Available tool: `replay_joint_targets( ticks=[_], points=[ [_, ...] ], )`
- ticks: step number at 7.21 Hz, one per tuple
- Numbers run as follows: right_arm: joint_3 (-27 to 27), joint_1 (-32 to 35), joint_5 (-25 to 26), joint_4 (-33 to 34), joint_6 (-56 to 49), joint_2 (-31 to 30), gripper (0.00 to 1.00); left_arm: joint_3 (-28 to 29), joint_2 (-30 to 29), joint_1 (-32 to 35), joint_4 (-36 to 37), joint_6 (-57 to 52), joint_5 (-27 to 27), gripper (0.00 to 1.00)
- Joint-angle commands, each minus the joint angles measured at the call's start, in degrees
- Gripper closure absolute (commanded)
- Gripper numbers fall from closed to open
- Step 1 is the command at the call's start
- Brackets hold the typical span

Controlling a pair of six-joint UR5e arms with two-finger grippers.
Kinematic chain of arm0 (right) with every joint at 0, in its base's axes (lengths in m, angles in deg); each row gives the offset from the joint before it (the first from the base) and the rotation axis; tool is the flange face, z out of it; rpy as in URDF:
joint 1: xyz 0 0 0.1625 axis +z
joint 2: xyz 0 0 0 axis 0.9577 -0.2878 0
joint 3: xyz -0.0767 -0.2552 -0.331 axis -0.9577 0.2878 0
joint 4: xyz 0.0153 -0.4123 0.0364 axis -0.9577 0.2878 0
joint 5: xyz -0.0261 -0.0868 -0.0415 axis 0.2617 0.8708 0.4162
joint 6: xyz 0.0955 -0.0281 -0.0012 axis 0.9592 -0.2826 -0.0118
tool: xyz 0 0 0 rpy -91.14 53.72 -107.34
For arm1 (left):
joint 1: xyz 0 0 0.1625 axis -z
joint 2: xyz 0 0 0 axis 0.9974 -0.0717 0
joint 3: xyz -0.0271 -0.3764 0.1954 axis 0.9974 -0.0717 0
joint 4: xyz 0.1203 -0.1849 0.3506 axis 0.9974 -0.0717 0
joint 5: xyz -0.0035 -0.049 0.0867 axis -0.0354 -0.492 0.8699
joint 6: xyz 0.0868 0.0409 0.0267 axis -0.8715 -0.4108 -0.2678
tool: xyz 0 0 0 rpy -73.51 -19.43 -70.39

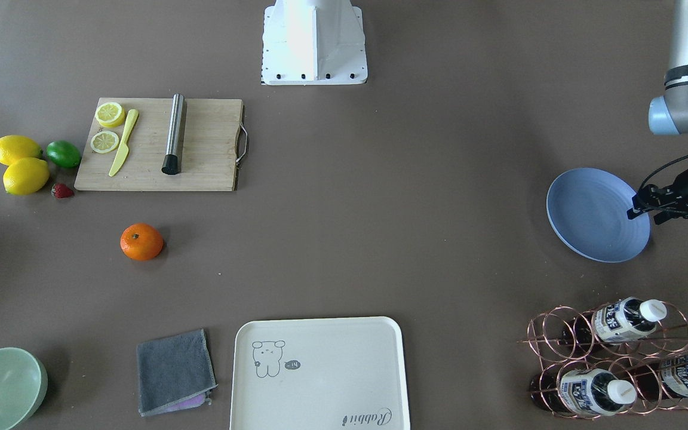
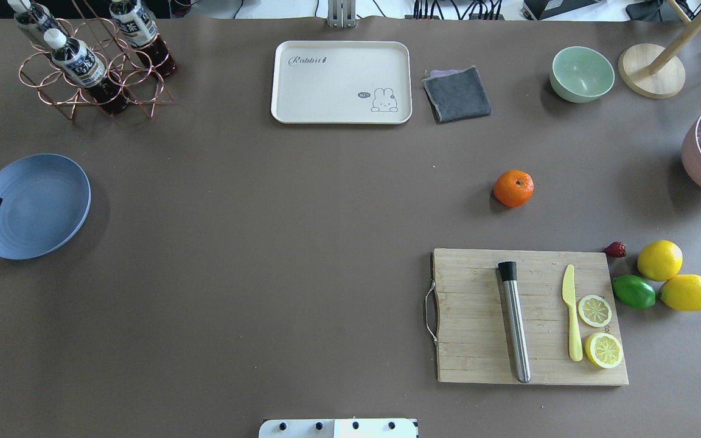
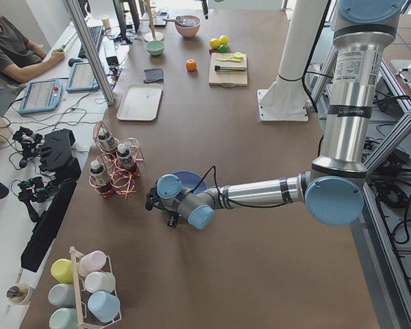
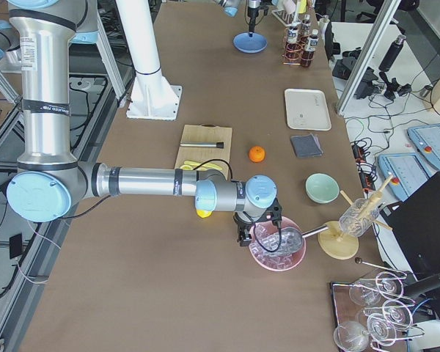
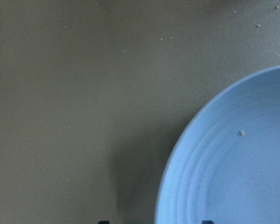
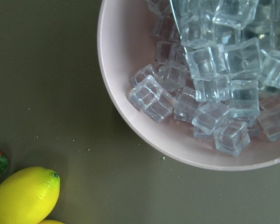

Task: Pick orange to plate
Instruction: 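Grasp the blue plate rim with the left gripper and drag it toward the table center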

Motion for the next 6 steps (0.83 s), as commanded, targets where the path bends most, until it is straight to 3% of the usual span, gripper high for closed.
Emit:
replay_joint_targets(
  ticks=[1, 2, 4, 6],
  points=[
    [-0.02, -0.28, 0.03, 0.0, 0.01, 0.01, 0.0, 0.46, -0.47, -0.46, 0.0, 0.99, 0.01, 0.64],
    [-0.28, -0.28, 0.03, 0.0, 0.1, 0.01, 0.0, 0.12, -0.64, -0.46, 0.09, 2.57, 0.01, 1.0],
    [-2.55, -0.28, 0.12, 0.09, 0.27, -0.17, 0.0, -1.19, -1.78, -0.46, 0.0, 5.21, -0.51, 1.0],
    [-4.13, -0.37, 0.21, 0.09, 0.8, 0.44, 0.0, -8.2, -5.62, -0.46, 0.7, 18.94, -5.58, 1.0]
  ],
)
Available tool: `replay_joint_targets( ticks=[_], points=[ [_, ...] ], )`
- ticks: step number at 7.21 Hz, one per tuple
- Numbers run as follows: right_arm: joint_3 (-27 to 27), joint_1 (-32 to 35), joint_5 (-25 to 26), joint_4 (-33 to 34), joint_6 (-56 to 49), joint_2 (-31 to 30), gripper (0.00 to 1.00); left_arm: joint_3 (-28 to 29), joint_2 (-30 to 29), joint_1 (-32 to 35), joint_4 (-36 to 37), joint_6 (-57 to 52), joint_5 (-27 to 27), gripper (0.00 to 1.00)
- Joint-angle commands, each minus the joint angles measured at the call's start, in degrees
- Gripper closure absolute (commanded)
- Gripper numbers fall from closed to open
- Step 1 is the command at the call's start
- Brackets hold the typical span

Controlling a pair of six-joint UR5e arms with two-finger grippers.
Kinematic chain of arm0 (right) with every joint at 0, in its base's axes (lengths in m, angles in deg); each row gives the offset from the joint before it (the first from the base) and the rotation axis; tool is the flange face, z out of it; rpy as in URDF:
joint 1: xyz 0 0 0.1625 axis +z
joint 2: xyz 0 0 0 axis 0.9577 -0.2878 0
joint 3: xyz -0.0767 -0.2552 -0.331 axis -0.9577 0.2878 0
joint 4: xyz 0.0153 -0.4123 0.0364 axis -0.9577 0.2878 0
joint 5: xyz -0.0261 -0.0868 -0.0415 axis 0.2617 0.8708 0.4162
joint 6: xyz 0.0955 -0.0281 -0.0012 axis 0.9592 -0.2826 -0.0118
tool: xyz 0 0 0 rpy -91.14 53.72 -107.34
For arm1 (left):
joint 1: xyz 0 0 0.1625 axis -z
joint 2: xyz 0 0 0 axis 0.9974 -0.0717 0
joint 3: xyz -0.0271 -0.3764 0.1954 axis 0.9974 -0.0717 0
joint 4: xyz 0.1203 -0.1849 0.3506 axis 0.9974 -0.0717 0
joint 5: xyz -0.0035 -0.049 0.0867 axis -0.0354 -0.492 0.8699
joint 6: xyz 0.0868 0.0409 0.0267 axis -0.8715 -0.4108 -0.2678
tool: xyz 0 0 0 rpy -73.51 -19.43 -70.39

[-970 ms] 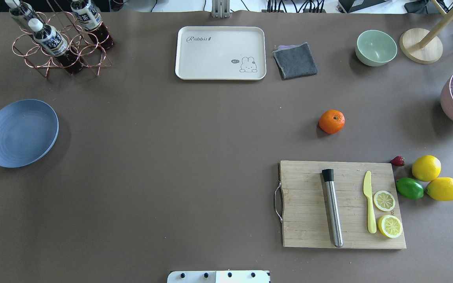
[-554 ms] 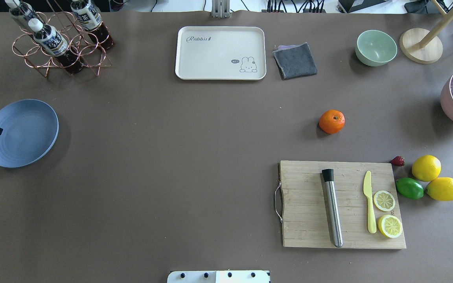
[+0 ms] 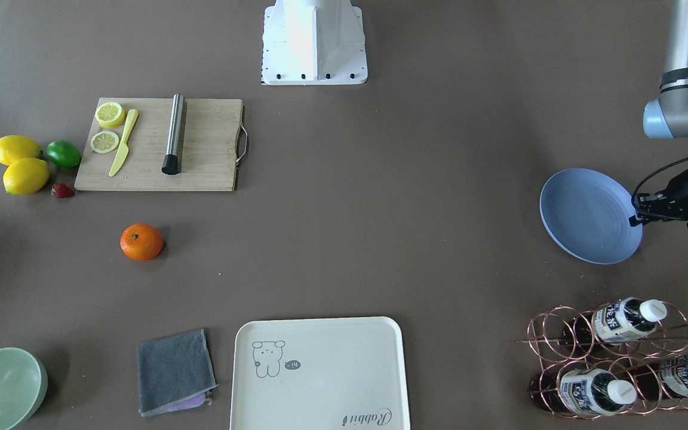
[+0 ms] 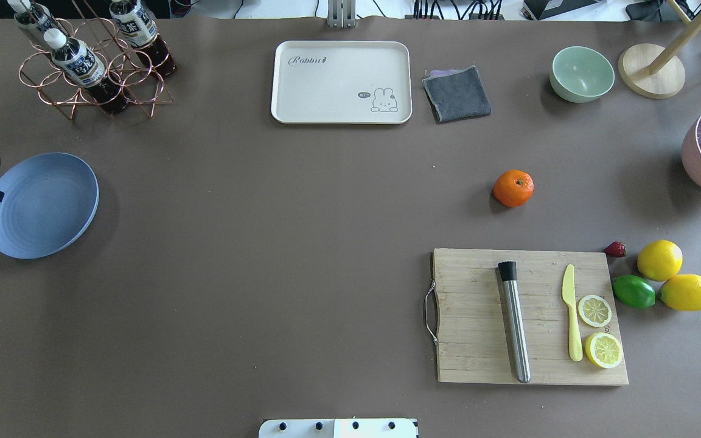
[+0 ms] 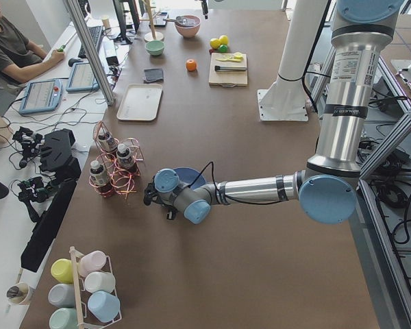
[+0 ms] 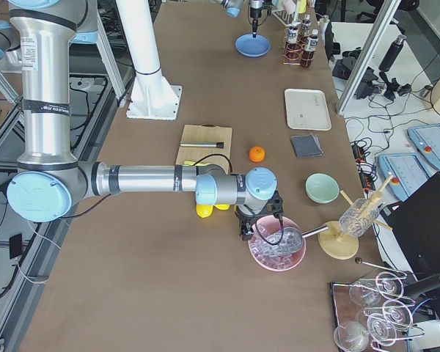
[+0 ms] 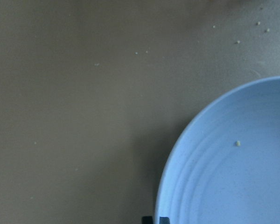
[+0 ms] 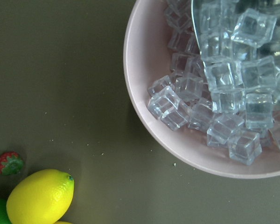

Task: Pick orange to plate
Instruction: 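Grasp the blue plate rim with the left gripper and drag it toward the table center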

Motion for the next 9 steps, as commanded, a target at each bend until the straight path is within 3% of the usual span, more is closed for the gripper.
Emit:
replay_joint_targets(
  ticks=[1, 4, 6, 9],
  points=[
    [-1.05, -1.28, 0.04, 0.0, 2.42, 2.99, 0.0, -4.24, -7.68, -2.37, 0.41, 14.55, -4.47, 1.0],
    [-2.28, -7.69, 0.39, -0.08, 18.13, 10.9, 0.0, -9.16, -16.75, -16.32, 0.41, 34.76, 4.8, 1.0],
    [-2.37, -11.12, 1.44, -0.08, 25.52, 14.95, 0.0, -11.0, -18.36, -25.21, 0.32, 40.16, 13.5, 1.0],
    [-3.07, -18.15, 8.01, -0.08, 34.67, 18.83, 0.0, -10.83, -21.08, -35.42, 0.41, 44.23, 24.05, 1.0]
  ],
)
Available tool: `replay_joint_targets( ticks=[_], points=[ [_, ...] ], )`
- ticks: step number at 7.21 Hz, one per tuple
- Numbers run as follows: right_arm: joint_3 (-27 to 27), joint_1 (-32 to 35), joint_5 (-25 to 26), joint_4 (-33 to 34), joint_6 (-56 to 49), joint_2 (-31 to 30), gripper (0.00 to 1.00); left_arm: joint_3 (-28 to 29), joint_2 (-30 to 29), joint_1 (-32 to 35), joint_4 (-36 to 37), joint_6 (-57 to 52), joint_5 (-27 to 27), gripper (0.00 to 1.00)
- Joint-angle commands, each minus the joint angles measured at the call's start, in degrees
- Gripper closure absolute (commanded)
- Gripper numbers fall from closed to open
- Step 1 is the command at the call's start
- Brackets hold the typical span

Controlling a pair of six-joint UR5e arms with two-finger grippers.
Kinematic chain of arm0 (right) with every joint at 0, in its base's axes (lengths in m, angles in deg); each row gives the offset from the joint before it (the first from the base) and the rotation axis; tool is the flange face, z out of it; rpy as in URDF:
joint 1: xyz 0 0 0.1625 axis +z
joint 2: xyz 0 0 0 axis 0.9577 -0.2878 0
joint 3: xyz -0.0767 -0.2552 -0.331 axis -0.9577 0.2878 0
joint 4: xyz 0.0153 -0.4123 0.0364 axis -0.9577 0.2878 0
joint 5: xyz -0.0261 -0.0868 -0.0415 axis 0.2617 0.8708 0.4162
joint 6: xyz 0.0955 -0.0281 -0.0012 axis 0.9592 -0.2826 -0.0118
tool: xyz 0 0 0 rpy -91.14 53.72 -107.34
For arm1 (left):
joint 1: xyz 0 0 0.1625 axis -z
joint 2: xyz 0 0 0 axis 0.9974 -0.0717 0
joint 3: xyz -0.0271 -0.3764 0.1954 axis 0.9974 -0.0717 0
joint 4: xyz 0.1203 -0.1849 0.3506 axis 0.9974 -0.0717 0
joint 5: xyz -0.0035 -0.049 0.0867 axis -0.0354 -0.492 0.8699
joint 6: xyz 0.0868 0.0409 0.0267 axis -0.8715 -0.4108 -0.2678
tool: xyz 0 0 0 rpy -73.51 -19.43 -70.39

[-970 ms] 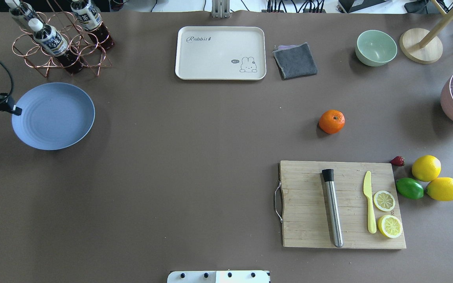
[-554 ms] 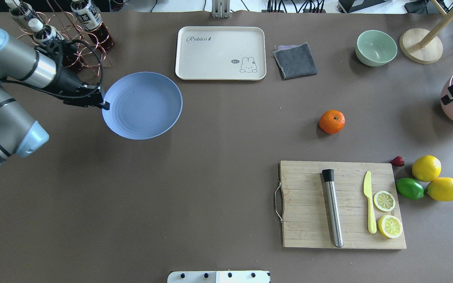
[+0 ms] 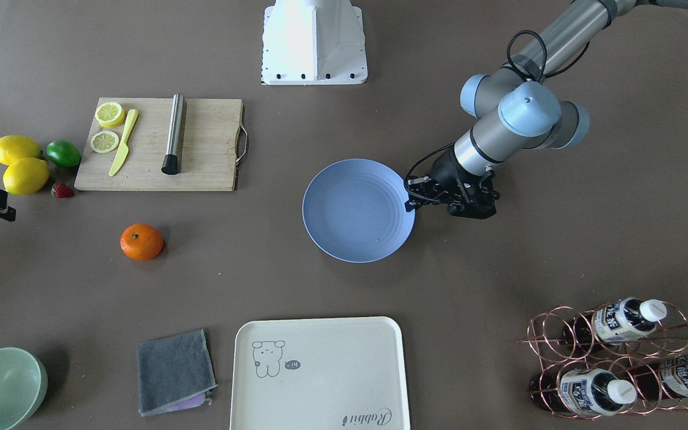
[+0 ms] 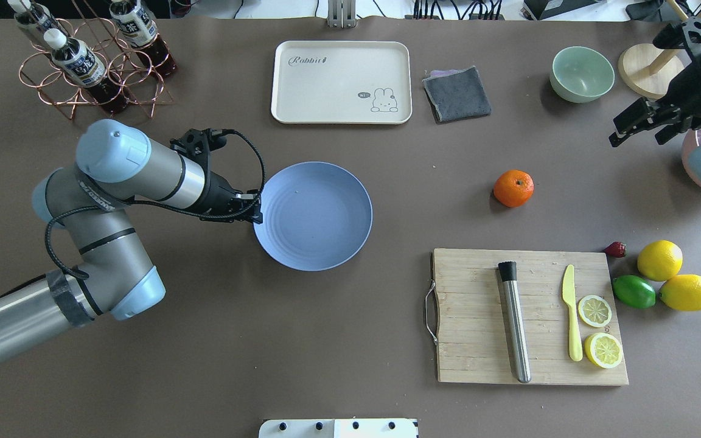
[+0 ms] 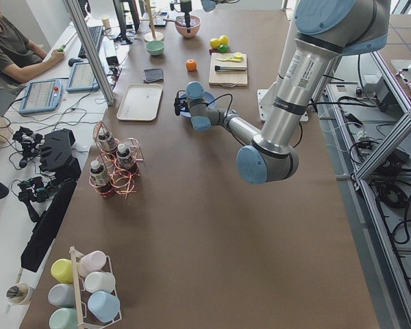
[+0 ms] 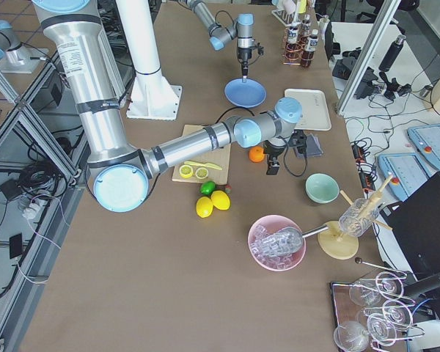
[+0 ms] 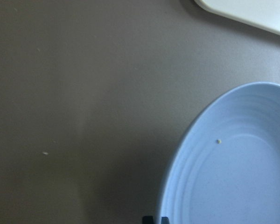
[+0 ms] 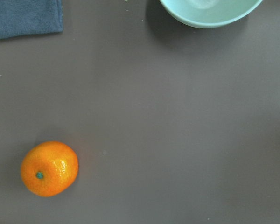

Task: Pick orange to plate
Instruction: 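Release the plate with the left gripper while the right gripper reaches the tangerine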

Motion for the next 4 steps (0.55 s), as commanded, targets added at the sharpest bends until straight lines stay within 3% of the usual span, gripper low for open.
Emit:
replay_joint_targets(
  ticks=[1, 3, 4],
  points=[
    [0.2, -5.61, 4.64, -2.61, 7.05, 2.18, 0.0, 0.15, -0.75, -4.04, 0.11, 1.41, 4.5, 1.0],
    [1.08, -12.81, 10.77, -10.87, 19.5, 2.36, 0.0, 0.33, -0.39, -4.05, 0.03, 1.32, 4.5, 1.0],
    [1.86, -15.11, 12.63, -12.64, 20.79, 2.45, 0.0, 0.42, -0.31, -4.05, 0.03, 1.32, 4.5, 1.0]
  ],
)
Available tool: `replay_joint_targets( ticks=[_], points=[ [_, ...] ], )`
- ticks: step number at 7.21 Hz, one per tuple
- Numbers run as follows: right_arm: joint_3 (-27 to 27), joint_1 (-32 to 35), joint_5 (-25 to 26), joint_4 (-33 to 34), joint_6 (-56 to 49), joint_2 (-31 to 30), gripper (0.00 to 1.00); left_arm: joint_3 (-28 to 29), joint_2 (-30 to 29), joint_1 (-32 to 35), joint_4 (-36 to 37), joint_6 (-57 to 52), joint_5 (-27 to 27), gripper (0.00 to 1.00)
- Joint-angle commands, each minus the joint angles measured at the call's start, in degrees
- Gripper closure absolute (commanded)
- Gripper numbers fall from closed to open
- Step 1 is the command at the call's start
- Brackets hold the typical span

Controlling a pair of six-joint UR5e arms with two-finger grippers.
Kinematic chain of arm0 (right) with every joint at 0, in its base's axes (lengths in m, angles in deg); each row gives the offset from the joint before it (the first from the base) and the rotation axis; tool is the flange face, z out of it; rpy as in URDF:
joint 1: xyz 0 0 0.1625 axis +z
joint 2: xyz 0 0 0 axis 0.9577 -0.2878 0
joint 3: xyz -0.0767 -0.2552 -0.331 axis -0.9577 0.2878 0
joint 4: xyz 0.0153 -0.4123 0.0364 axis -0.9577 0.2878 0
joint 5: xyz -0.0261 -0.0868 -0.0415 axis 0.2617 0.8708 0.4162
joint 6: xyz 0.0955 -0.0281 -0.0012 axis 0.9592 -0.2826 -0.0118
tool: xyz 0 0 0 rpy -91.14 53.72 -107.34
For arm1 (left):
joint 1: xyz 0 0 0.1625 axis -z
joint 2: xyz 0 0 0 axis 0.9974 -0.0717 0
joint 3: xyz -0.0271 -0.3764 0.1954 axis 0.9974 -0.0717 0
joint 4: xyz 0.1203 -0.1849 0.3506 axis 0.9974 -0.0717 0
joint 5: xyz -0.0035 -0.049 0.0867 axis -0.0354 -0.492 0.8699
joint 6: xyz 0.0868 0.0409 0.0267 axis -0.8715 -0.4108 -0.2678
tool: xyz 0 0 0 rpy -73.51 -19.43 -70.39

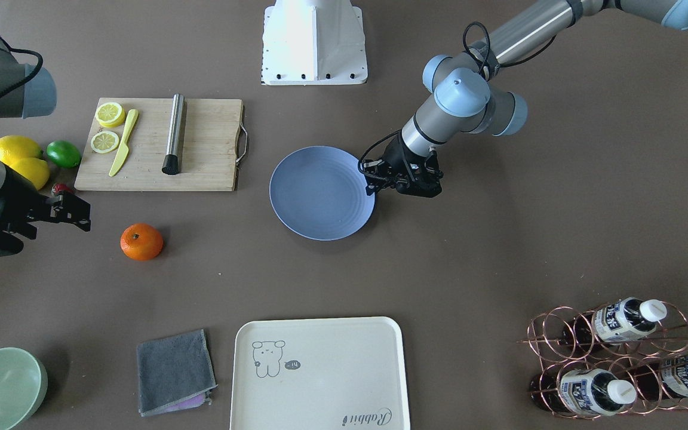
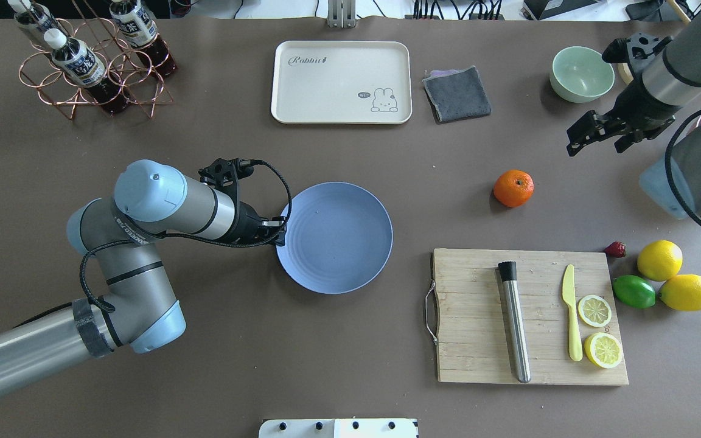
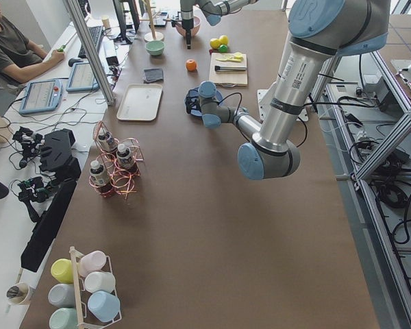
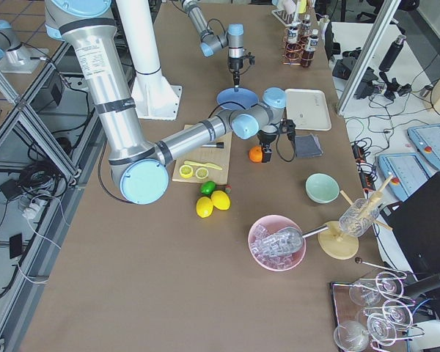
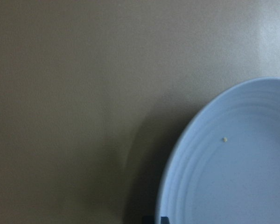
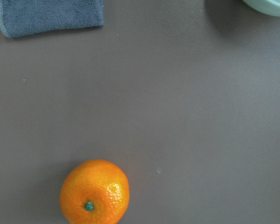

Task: Pick orange to plate
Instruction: 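Release the plate with the left gripper while the right gripper reaches the tangerine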

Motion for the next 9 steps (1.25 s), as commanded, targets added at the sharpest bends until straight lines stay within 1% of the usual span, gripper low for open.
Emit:
replay_joint_targets(
  ticks=[1, 3, 4, 5, 6, 7, 8, 9],
  points=[
    [1.97, -4.45, 3.23, -4.58, 4.15, 0.53, 0.0, 0.12, 0.15, -0.06, 0.01, 0.01, -0.01, 1.0],
    [6.44, -6.65, 5.33, -7.05, 5.11, 2.64, 0.0, 0.12, 0.33, -0.06, 0.01, 0.01, 0.08, 1.0],
    [7.85, -7.09, 5.34, -9.24, 5.12, 2.65, 0.0, -0.14, 0.76, -0.06, -0.08, 0.01, 0.08, 1.0],
    [8.3, -7.19, 5.34, -9.34, 5.2, 2.73, 0.0, -0.32, 0.68, -0.06, -0.17, 0.01, 0.08, 1.0],
    [8.31, -7.19, 5.34, -9.35, 5.29, 3.0, 0.15, -0.75, 0.5, 0.11, -0.08, 0.01, -0.01, 0.16],
    [8.39, -7.27, 5.34, -9.35, 7.03, 3.61, 0.68, -1.8, 0.5, 0.37, -0.08, 0.01, -0.1, 0.03],
    [8.31, -7.27, 5.25, -9.35, 7.4, 4.14, 1.0, -2.07, 0.59, 1.25, -0.08, -0.08, -0.45, 0.03],
    [7.96, -7.27, 4.73, -8.65, 8.53, 6.14, 1.0, -3.03, 0.76, 3.08, 0.09, -0.34, -1.5, 0.03]
  ],
)
